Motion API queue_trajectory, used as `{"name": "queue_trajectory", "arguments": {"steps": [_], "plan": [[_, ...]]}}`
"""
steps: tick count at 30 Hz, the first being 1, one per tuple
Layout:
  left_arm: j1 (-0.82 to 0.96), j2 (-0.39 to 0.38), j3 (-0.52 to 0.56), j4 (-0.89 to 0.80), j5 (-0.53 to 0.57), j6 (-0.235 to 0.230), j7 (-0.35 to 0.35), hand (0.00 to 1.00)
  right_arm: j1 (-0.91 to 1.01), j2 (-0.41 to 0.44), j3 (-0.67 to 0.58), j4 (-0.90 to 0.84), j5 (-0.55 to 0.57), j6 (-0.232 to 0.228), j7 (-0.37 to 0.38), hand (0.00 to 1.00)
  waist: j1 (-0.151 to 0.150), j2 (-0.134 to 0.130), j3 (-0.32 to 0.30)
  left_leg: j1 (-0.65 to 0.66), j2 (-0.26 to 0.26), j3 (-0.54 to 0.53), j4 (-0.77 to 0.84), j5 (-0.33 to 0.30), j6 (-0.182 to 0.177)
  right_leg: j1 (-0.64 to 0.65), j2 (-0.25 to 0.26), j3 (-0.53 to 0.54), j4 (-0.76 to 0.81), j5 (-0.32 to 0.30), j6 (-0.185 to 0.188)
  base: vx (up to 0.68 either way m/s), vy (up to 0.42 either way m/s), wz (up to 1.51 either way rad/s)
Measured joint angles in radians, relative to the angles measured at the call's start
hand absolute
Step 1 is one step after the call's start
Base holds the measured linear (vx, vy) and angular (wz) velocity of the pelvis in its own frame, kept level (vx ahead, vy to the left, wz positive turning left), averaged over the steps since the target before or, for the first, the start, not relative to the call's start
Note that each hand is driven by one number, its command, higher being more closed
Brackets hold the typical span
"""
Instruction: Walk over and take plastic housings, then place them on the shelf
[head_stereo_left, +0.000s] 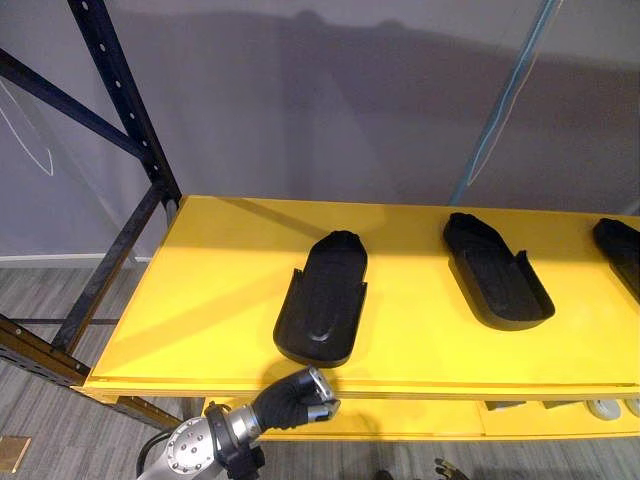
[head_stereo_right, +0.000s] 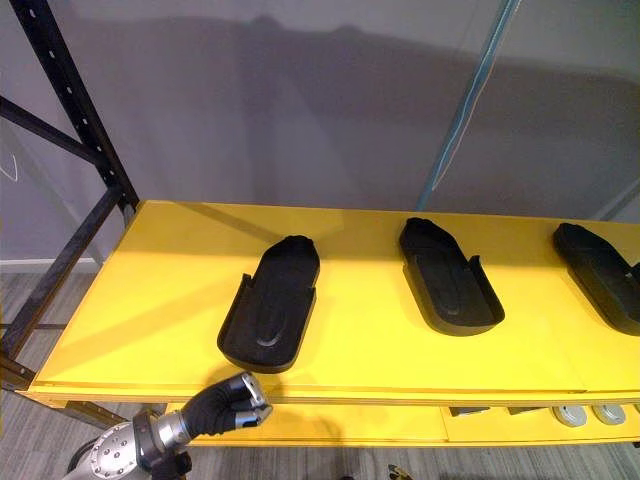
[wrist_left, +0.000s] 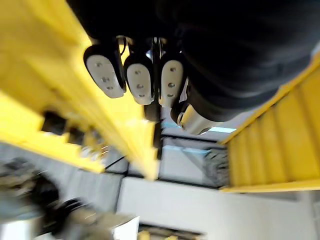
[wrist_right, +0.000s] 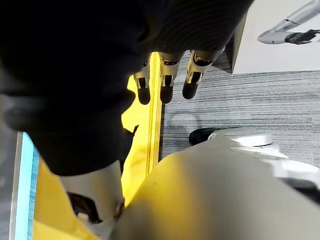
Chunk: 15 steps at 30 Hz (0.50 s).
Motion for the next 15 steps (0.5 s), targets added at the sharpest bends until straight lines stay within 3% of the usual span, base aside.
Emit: {"name": "queue_trajectory", "arguments": {"steps": [8, 10, 15], "plan": [[-0.004, -0.003, -0.031, 0.069, 0.189, -0.003, 0.028, 1.00, -0.002, -0.002, 0.010, -0.003, 0.001, 0.002, 0.000, 0.00, -0.017, 0.001, -0.003, 0.002, 0.000, 0.012, -0.001, 0.000, 0.000, 0.006, -0.001, 0.004, -0.031, 0.019, -0.023, -0.02, 0.011, -0.04], [-0.005, -0.035, -0.028, 0.091, 0.239, -0.005, 0.052, 1.00, -0.001, -0.002, 0.010, -0.003, 0.001, 0.003, 0.000, 0.00, -0.020, 0.003, -0.005, 0.005, -0.001, 0.013, -0.005, 0.000, 0.000, 0.008, -0.001, 0.004, -0.035, 0.020, -0.022, 0.00, 0.000, 0.00], [-0.034, -0.213, 0.000, 0.134, 0.413, -0.028, 0.152, 1.00, 0.005, -0.002, 0.009, -0.002, 0.007, 0.009, -0.001, 0.00, -0.021, 0.006, -0.012, 0.015, -0.001, 0.014, -0.020, 0.001, -0.001, 0.025, -0.002, 0.002, -0.062, 0.028, -0.022, 0.00, 0.000, 0.00]]}}
